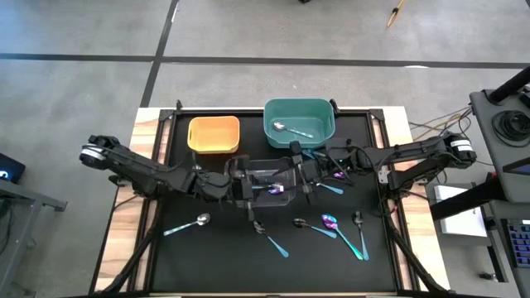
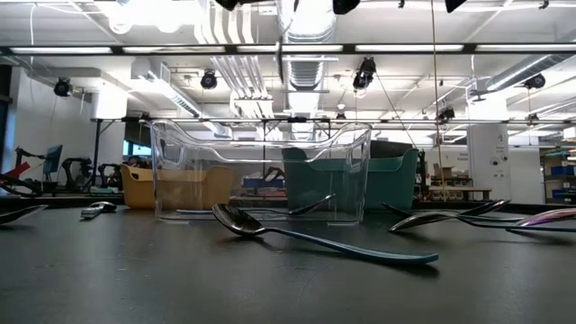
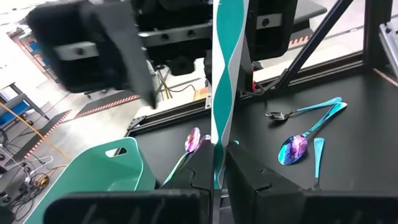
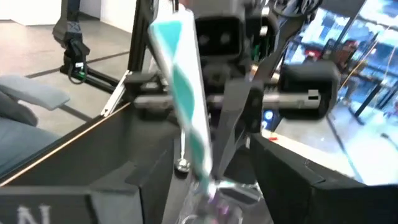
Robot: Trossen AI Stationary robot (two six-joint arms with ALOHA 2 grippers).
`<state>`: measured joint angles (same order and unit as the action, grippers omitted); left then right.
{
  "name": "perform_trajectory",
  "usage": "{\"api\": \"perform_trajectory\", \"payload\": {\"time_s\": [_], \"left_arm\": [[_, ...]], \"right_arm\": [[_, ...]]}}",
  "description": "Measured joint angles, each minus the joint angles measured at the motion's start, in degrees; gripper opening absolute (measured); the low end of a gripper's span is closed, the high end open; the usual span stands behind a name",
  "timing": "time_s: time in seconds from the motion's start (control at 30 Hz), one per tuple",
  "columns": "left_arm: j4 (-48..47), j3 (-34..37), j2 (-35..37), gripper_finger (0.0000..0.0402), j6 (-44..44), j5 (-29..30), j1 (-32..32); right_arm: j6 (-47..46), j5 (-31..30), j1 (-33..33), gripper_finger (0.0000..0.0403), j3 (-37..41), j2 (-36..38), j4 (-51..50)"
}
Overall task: Sort silverware by color (type)
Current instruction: Put the blue patterned spoon into the green bin
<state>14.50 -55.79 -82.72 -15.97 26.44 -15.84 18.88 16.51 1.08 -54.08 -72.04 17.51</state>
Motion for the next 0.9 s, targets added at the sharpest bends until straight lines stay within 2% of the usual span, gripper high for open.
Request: {"api": "perform_trajectory", "payload": {"time_s": [0.2, 0.37, 0.53, 0.73, 0.9], "left_arm": [[-0.20, -1.82, -2.96, 0.0008, -1.12, 0.05, 0.01], [-0.40, -1.99, -3.09, 0.0009, -1.31, 0.04, 0.19], [-0.42, -1.99, -2.80, 0.0010, -1.31, 0.15, 0.23], [-0.20, -1.99, -2.80, 0.0011, -1.04, 0.50, 0.27], [-0.24, -1.99, -2.80, 0.0011, -1.06, 2.10, 0.23]], "right_arm": [[2.23, 0.91, 0.02, 0.0212, 0.00, -0.85, 1.18], [3.17, 2.04, 0.02, 0.0195, 0.00, -0.85, 1.28], [3.61, 2.19, 0.02, 0.0145, 0.00, -0.85, 1.28], [6.15, 2.32, 0.05, 0.0042, 0.00, -0.85, 1.28], [6.90, 1.88, 0.02, 0.0036, 0.00, -0.85, 1.28]]}}
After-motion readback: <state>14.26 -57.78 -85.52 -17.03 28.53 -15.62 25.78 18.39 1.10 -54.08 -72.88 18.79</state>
